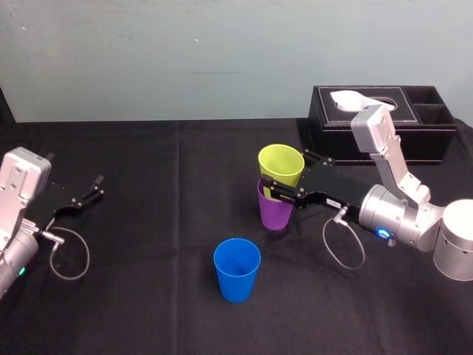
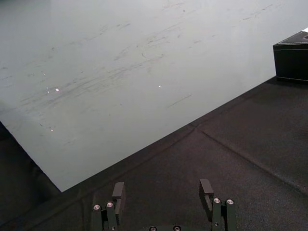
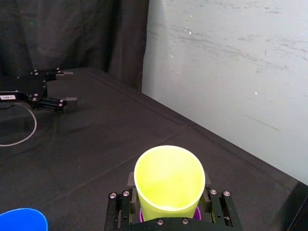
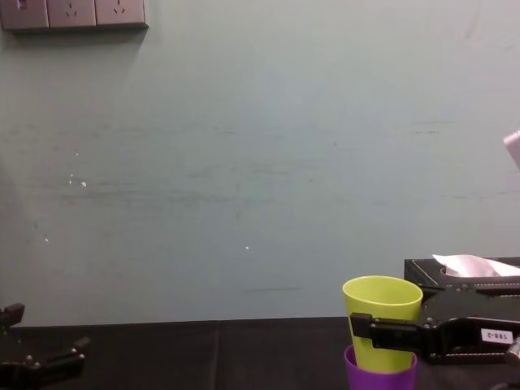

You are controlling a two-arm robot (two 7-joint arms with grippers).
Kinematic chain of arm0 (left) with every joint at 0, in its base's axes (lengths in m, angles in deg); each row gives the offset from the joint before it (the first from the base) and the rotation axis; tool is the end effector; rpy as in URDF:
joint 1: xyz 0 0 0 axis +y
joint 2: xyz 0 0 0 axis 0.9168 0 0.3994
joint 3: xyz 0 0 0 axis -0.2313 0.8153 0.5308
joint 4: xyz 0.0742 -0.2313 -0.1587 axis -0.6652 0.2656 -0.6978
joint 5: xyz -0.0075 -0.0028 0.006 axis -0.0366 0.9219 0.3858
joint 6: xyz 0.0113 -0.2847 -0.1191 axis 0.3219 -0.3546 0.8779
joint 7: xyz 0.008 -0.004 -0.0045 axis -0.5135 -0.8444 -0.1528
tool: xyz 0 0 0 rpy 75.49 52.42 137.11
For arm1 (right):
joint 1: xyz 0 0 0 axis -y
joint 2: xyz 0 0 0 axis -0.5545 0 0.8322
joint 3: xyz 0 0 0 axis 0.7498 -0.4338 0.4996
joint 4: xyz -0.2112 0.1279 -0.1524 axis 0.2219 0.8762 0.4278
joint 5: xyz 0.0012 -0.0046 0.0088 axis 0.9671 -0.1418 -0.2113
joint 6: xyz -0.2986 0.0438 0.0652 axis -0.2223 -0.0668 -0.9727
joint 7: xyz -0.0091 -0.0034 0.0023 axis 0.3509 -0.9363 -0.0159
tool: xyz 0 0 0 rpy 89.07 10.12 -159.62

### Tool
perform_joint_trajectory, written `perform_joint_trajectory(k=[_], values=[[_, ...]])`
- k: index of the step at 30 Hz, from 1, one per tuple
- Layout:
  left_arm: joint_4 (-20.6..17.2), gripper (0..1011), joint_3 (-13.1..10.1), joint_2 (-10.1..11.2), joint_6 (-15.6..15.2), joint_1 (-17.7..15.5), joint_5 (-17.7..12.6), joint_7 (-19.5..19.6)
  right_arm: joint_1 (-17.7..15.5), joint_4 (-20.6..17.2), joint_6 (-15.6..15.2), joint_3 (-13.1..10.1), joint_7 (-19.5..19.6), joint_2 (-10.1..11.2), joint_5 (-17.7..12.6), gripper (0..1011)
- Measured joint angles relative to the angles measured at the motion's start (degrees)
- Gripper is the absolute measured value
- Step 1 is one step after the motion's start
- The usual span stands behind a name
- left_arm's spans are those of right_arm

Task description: Stack the three plastic cups sequentially using one hand.

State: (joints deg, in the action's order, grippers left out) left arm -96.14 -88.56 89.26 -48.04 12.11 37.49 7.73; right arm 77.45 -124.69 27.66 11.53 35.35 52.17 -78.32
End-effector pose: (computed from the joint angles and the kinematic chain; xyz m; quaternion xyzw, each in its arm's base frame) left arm 0.3581 0.0825 -0.3023 0.1414 -0.1324 0.5799 0.7913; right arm 0.4103 -0.0433 -0.2593 -0.0967 -0.0461 -0.3631 0.9256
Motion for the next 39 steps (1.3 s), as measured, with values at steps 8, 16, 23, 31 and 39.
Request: perform_joint_trajectory(k=[8,16,23,31,39], values=[[0.0,1010,0.0,0.0,0.0,0.0,0.0,0.0,0.0,-0.1,-0.1,0.0,0.1,0.0,0.0,870],[0.0,1010,0.0,0.0,0.0,0.0,0.0,0.0,-0.1,-0.1,-0.1,0.0,0.2,0.1,0.0,1004],[0.0,1010,0.0,0.0,0.0,0.0,0.0,0.0,-0.1,-0.1,-0.1,0.0,0.3,0.1,0.1,1004],[0.0,1010,0.0,0.0,0.0,0.0,0.0,0.0,-2.7,-3.0,1.4,-1.4,-0.3,1.6,-1.3,1004],[0.0,1010,0.0,0.0,0.0,0.0,0.0,0.0,-7.6,-7.5,3.4,-3.4,-2.9,5.3,-4.6,1004]])
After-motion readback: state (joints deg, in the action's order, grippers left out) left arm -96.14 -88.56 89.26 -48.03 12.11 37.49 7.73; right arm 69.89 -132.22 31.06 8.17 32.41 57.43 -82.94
